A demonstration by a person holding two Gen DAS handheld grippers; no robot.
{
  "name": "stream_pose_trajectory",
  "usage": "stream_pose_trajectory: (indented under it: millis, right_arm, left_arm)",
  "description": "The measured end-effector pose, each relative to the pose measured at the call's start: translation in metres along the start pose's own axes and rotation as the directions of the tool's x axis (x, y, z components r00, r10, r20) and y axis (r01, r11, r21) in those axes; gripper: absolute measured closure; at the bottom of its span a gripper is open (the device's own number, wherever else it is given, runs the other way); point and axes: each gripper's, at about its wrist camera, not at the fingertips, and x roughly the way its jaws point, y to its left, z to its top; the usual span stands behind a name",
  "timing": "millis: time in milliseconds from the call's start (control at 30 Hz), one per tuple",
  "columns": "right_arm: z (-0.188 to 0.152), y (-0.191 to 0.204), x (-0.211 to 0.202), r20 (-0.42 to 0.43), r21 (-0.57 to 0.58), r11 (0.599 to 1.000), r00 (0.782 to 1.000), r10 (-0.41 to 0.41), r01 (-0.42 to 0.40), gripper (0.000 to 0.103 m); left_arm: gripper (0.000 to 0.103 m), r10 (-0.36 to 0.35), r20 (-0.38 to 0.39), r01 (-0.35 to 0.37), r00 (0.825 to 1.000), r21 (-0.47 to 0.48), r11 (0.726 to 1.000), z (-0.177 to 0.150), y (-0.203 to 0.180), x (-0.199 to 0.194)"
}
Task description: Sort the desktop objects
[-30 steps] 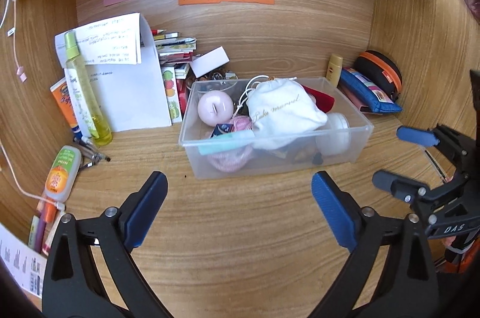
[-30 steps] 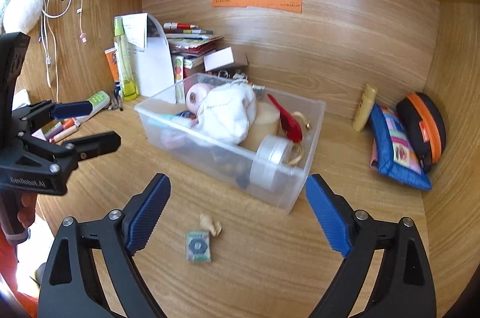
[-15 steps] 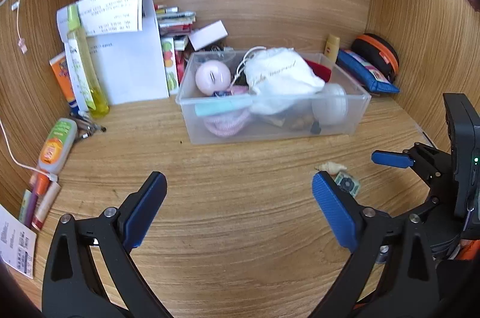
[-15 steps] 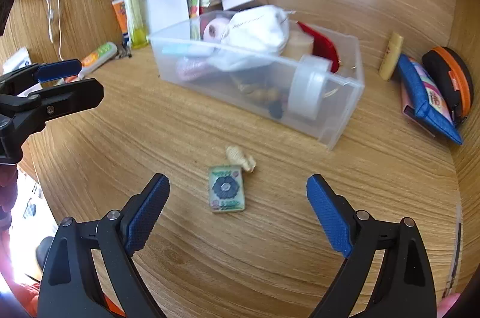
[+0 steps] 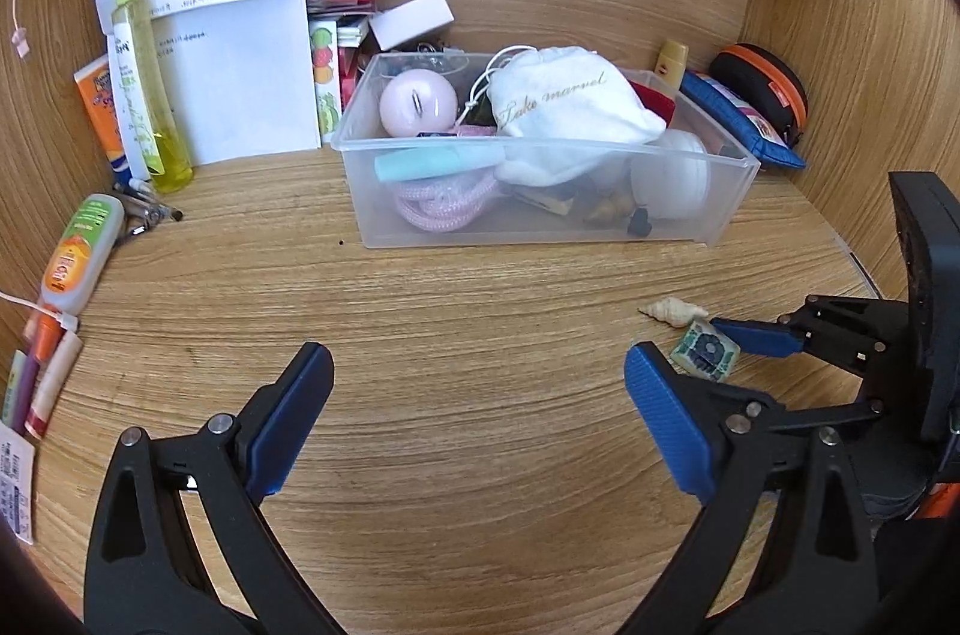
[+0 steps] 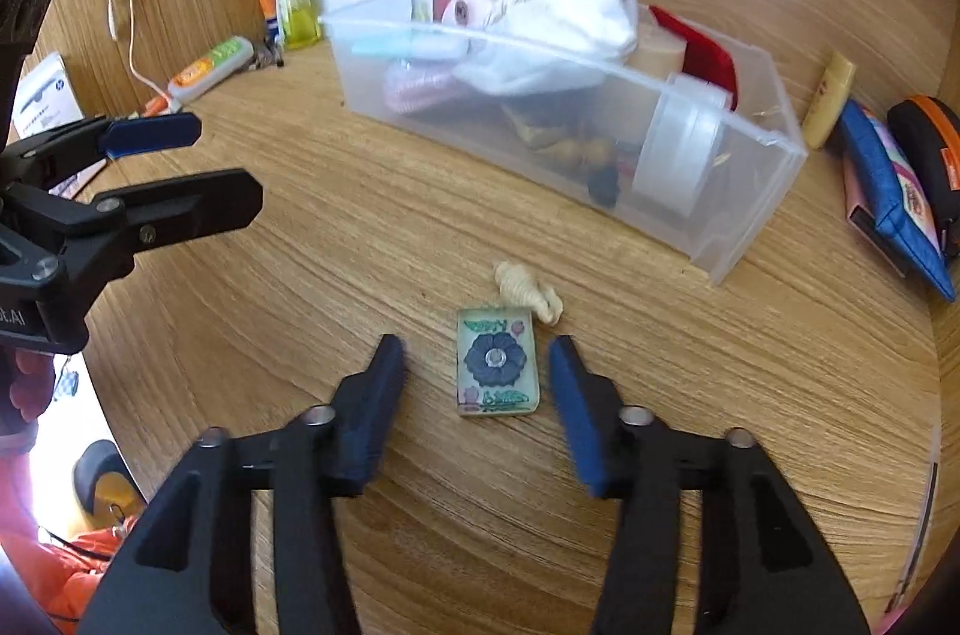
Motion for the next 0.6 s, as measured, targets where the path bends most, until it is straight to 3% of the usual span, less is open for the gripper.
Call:
stream_pose_trajectory:
  millis: [100, 300, 600]
  right_arm:
    - [0.0, 0.001, -0.002, 0.002, -0.003, 1.0, 1.0, -0.001, 0.001, 0.081]
    - [-0.009, -0.005, -0.013, 0.025, 0.02, 1.0, 1.0, 0.005, -0.006, 0.081]
    - [-0.018, -0.045, -0.037, 0.081, 0.123, 0.992, 0.996, -0.027, 0.017, 0.081]
  left_arm:
    - [0.004, -0.01, -0.014, 0.01, 1.0, 0.002, 1.0, 0.002, -0.003, 0.006]
    - [0.004, -0.03, -0.037, 0.031, 0.999, 0.03, 0.999, 0.006, -0.02, 0.019]
    - [0.004, -0.076, -0.112, 0.087, 0.991, 0.096, 0.992, 0.012, -0.063, 0.049]
